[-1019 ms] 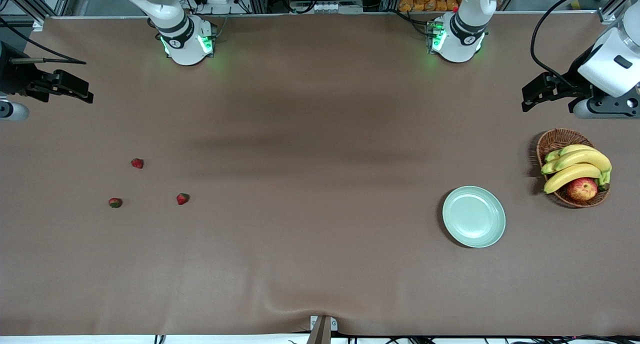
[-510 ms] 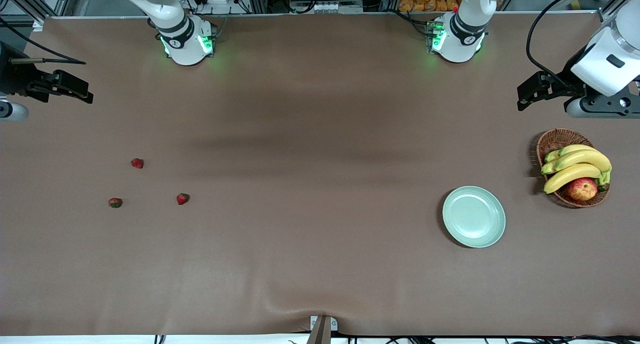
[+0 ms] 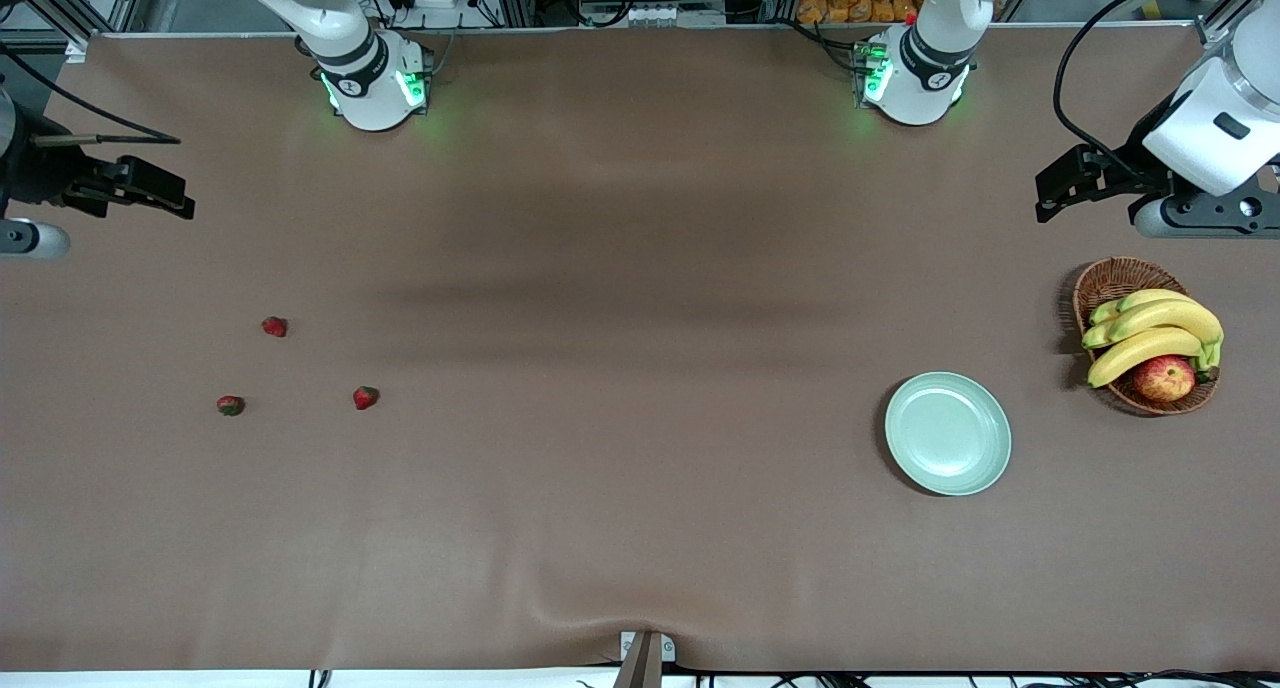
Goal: Collect all strawberries into plate
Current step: 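Reach the right gripper down toward the nearest red strawberry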
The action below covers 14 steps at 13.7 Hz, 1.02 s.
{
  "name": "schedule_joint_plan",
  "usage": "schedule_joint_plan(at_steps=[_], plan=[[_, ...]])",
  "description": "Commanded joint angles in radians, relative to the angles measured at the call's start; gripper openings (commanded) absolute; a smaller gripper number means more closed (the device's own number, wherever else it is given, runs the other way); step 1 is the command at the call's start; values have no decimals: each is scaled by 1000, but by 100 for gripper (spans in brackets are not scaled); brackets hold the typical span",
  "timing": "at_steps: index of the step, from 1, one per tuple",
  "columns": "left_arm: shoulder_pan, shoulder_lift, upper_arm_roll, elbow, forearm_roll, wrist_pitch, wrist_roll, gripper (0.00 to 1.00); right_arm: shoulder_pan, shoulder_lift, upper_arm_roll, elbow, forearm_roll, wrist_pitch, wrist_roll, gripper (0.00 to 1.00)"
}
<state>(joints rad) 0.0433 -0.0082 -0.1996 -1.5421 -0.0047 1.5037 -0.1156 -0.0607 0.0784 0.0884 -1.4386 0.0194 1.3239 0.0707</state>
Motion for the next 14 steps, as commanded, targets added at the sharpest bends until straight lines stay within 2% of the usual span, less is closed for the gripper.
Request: schedule_joint_plan(at_steps=[1,4,8,14], plan=[[7,-9,-3,-6,-17,-10,-10,100,-1,47,5,10,2,5,-2,100],[7,-9,-3,-6,-17,-13,-10,100,16,106,5,-15,4,107,-2,100],[7,-7,-4,-7,-18,-13,-9,100,51,171,7,-170,4,456,-2,100],[9,4,-3,-4,-17,-11,-12,100,59,365,5,-236,1,808,-3,100]])
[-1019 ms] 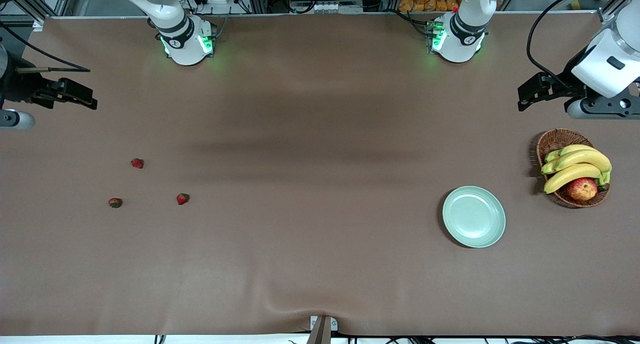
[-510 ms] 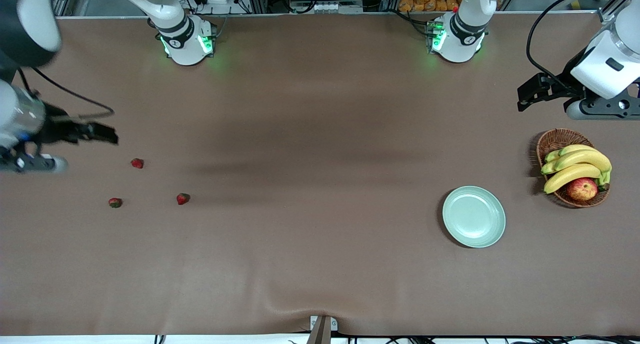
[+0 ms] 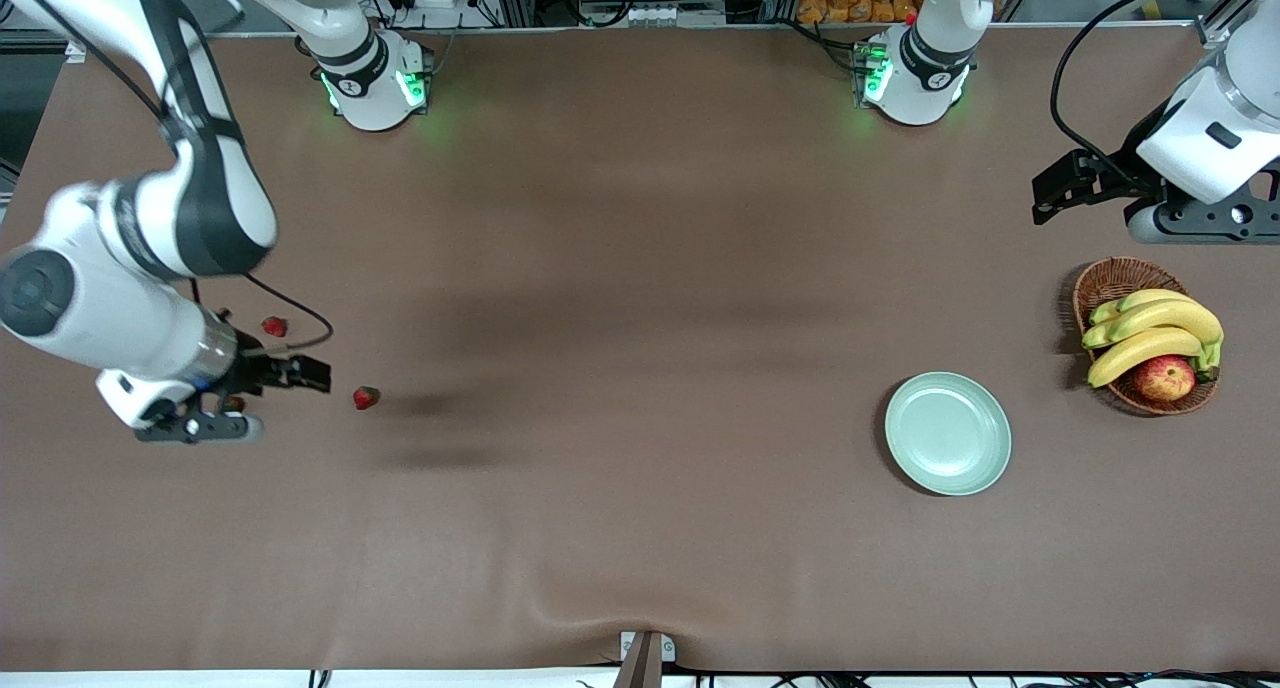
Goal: Collect all strawberries into plate
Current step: 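Reach the right gripper down toward the nearest red strawberry, then grasp the strawberry with the right gripper while the left gripper moves out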
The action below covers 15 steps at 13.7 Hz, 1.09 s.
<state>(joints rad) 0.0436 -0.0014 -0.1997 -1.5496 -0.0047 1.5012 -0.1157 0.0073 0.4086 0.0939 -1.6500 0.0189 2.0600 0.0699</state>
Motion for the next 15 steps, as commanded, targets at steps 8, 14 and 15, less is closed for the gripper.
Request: schedule_joint_plan(at_steps=[8,14,15], plan=[[1,17,-4,3,-18,-1,-13,100,-44,147,-3,-120,15,160,14,100],[-2,18,-4,0,-18,-1,-12,100,-43,194,-3,-123,16,189,14,100],[-4,27,-6,2,-18,-1,-12,100,-40,206,-3,-122,16,190,16,100]])
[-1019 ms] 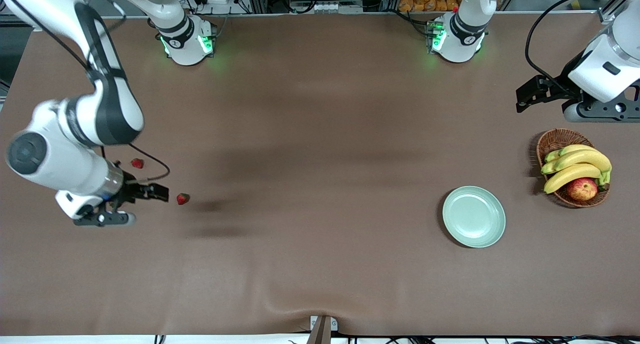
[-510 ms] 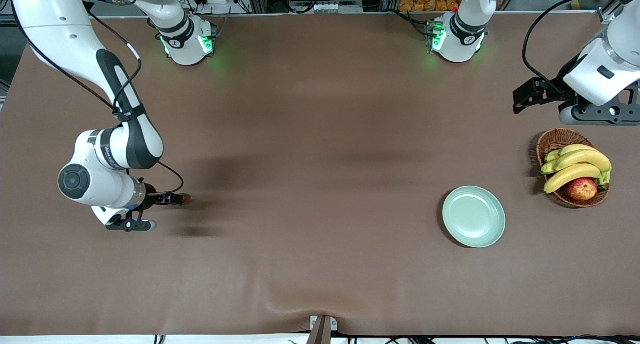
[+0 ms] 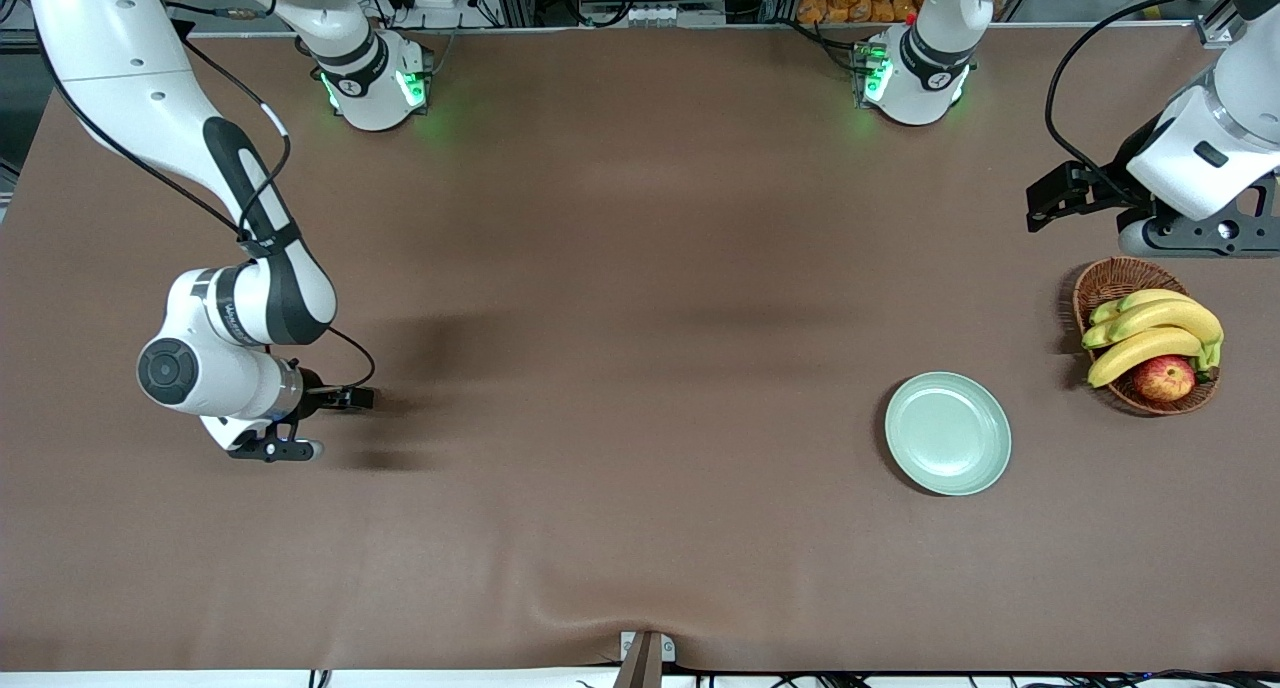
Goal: Collect all strawberries into plate
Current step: 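Grasp the strawberry with the right gripper while the left gripper moves out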
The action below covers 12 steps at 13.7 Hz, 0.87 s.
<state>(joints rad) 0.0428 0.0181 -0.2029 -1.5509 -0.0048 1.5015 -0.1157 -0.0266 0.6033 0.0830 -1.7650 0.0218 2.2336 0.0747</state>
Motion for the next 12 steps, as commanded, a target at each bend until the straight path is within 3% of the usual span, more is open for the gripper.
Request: schedule_joint_plan(at_steps=[1,12], plan=[[-6,11,-3,3,-18,-1,-12,100,-3,22,8,-7,17,18,13,100],[-15,39,-13,-1,-27,-6,-12,100,10,43,8,-8,29,5,11,98]])
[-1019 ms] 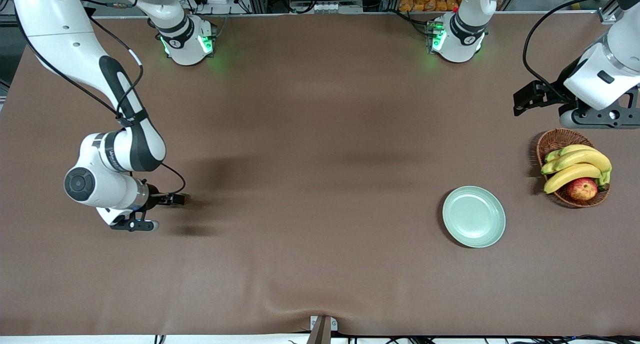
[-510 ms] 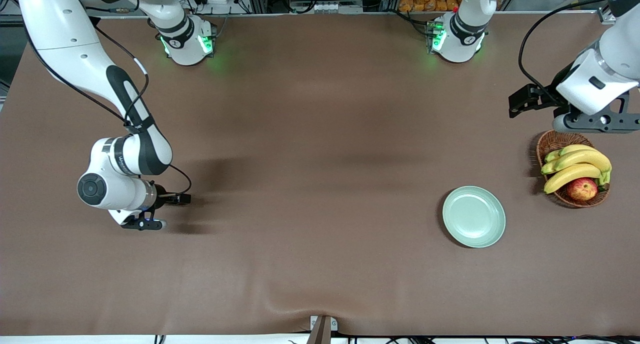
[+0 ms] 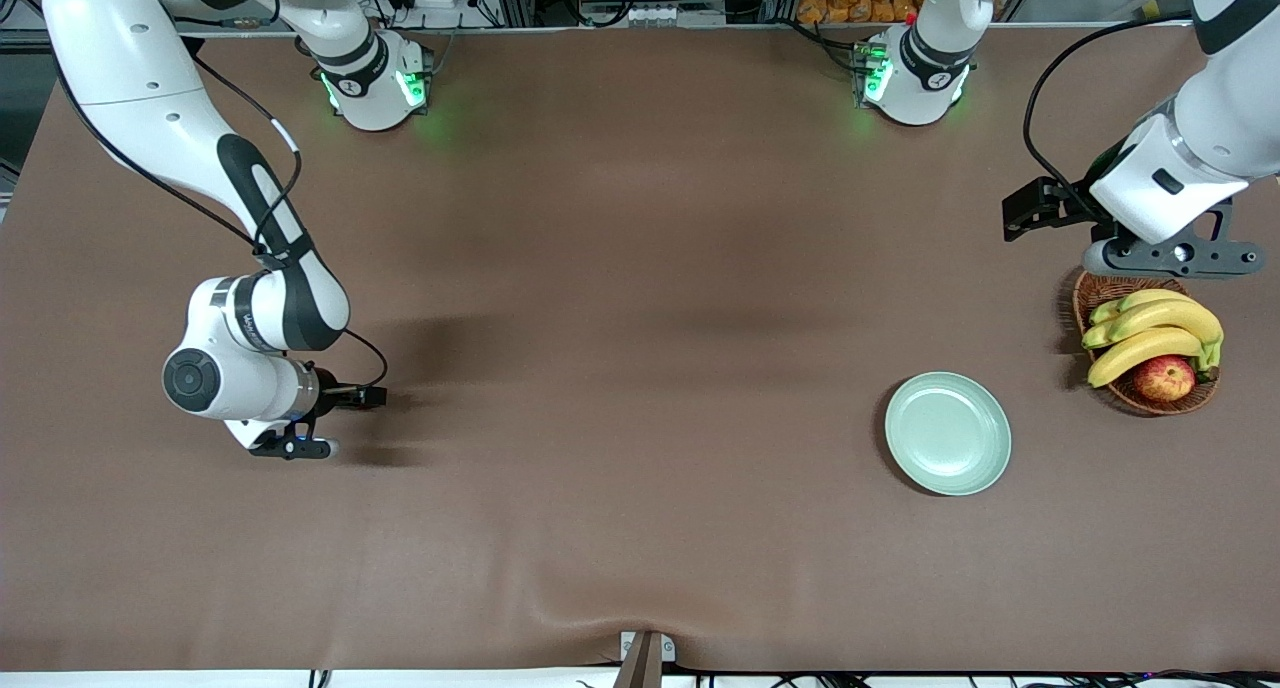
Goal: Collect all strawberries into plate
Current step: 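Grasp the strawberry with the right gripper while the left gripper moves out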
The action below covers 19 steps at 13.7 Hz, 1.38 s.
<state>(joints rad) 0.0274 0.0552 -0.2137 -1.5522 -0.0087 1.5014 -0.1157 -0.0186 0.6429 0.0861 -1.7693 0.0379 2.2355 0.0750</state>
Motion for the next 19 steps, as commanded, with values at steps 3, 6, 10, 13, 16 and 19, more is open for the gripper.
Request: schedule_joint_plan(at_steps=[3,6,10,13,16,19], plan=[[-15,14,-3,0,-25,-6,-12,100,11,11,4,-4,13,6,11,89],[-21,38,-3,4,-31,-4,-15,100,11,12,4,-4,13,4,8,67],[-21,40,-3,6,-48,0,-33,100,9,9,4,-4,13,3,-4,22],[-32,54,-3,4,-48,0,-35,100,11,1,4,-2,11,1,-4,1],[-81,52,-15,11,-51,0,-126,100,55,-52,7,31,13,-55,5,0],[-93,90,-16,27,-57,5,-164,100,152,-60,9,64,14,-85,8,0]])
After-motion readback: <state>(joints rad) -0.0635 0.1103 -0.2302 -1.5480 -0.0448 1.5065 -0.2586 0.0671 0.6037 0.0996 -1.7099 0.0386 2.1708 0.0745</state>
